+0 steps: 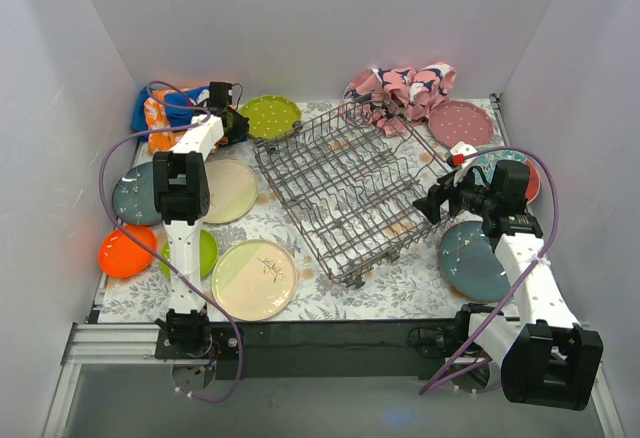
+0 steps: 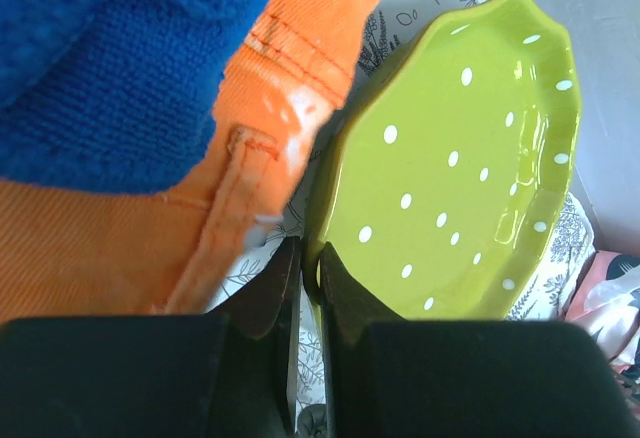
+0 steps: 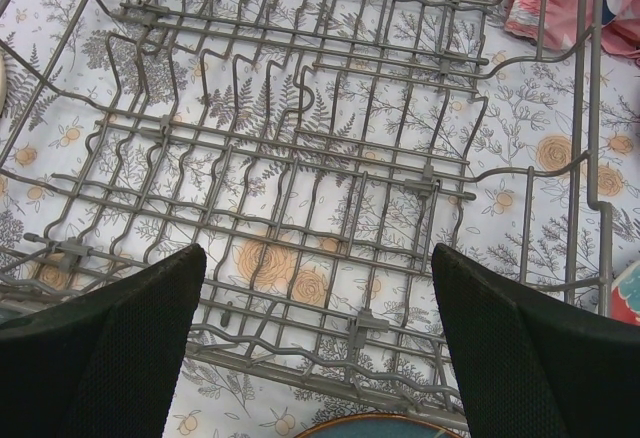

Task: Load the plates into the dish rack
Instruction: Grab a plate with the left arm

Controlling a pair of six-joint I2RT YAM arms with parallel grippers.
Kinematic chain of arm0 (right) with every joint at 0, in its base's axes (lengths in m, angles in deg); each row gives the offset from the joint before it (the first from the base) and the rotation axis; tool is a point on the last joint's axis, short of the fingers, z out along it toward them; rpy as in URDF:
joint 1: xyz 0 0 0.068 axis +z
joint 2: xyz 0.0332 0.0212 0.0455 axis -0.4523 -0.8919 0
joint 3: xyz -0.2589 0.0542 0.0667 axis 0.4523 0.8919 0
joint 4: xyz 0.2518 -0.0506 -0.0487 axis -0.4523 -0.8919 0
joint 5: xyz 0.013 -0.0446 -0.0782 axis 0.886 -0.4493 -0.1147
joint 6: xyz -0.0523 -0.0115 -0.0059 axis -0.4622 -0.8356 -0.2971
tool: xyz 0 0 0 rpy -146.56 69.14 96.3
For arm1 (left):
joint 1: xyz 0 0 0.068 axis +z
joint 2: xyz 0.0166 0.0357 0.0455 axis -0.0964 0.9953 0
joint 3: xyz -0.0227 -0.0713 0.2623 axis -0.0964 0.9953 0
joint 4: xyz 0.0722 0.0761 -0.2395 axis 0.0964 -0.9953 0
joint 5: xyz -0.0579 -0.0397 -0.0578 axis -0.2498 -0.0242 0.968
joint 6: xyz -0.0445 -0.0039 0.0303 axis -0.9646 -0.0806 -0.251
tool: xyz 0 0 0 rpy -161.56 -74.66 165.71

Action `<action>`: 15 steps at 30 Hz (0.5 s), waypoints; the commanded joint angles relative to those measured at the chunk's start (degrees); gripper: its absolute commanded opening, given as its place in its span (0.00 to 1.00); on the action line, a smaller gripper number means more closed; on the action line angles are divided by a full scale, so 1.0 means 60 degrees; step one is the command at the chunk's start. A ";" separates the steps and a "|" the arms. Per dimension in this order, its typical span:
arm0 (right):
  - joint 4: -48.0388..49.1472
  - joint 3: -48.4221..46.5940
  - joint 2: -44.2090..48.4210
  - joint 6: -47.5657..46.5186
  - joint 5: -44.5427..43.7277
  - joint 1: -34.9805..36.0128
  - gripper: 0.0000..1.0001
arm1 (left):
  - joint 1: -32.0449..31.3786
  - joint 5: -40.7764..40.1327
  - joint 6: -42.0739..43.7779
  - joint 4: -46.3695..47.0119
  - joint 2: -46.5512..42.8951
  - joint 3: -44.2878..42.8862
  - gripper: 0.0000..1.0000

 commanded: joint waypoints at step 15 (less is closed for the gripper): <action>0.0375 -0.0004 0.0010 0.0042 0.0244 -0.0068 0.98 | 0.0526 0.1379 -0.0101 0.1057 -0.0862 -0.1078 0.00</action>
